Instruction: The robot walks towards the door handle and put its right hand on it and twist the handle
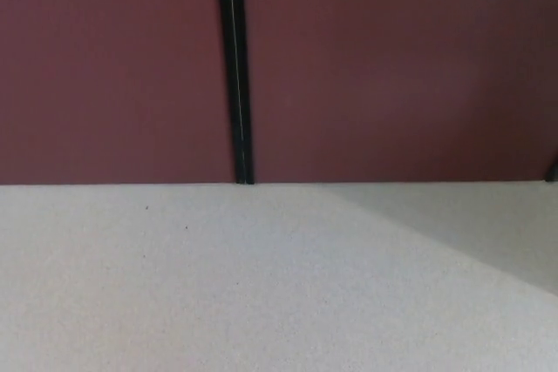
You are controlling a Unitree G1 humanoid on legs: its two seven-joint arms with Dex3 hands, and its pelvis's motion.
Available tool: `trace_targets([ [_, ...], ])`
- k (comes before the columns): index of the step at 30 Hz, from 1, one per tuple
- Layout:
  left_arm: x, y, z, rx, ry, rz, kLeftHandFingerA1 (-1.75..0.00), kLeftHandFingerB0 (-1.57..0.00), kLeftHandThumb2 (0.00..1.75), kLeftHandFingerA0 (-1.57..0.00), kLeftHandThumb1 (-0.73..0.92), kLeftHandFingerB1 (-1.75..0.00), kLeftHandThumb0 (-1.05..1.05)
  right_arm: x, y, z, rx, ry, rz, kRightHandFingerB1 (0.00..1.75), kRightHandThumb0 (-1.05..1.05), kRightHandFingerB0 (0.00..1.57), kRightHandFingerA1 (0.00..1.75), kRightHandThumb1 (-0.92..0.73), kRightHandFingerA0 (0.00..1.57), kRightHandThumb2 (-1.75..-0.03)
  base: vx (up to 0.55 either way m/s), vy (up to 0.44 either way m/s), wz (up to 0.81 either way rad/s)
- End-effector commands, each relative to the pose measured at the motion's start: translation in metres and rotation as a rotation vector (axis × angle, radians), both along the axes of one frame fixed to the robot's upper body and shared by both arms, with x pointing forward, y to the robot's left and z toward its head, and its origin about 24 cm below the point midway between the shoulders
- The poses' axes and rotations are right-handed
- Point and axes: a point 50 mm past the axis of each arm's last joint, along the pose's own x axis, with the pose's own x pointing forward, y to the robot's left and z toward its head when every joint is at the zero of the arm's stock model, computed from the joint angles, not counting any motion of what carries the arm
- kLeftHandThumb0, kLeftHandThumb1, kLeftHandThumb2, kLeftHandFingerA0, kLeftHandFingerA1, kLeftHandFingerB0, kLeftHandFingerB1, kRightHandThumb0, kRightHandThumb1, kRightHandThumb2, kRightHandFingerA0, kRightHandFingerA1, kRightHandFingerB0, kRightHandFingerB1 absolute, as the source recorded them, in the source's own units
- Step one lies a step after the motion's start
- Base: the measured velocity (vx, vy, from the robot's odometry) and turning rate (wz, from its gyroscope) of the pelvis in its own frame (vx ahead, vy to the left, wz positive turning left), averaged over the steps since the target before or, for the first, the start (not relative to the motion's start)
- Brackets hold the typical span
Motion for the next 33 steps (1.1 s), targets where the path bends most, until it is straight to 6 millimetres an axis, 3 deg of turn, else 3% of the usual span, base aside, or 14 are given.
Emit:
trace_targets([
  [1,-0.0002,0.0028,0.0017,0.008,-0.005,-0.013,-0.63,-0.21,0.61,-0.5,0.75,-0.31,0.02,-0.0001,-0.0009,0.0015,-0.049,-0.011,0.016,0.42,-0.06,0.49,0.59,-0.66,0.76,-0.58,0.0,0.0,0.0],
  [29,0.0074,0.0039,0.0044,-0.002,-0.058,-0.01,-0.65,-0.22,0.61,-0.48,0.76,-0.31,0.03,0.0059,-0.0036,0.0037,-0.139,0.001,0.063,0.41,-0.06,0.46,0.55,-0.64,0.71,-0.58,0.02,-0.02,0.01],
  [33,0.0072,0.0044,0.005,0.008,-0.057,-0.023,-0.74,-0.22,0.62,-0.47,0.75,-0.31,0.03,0.004,-0.0025,0.0039,-0.16,0.002,0.092,0.41,-0.08,0.45,0.54,-0.62,0.69,-0.58,0.04,0.065,-0.01],
])
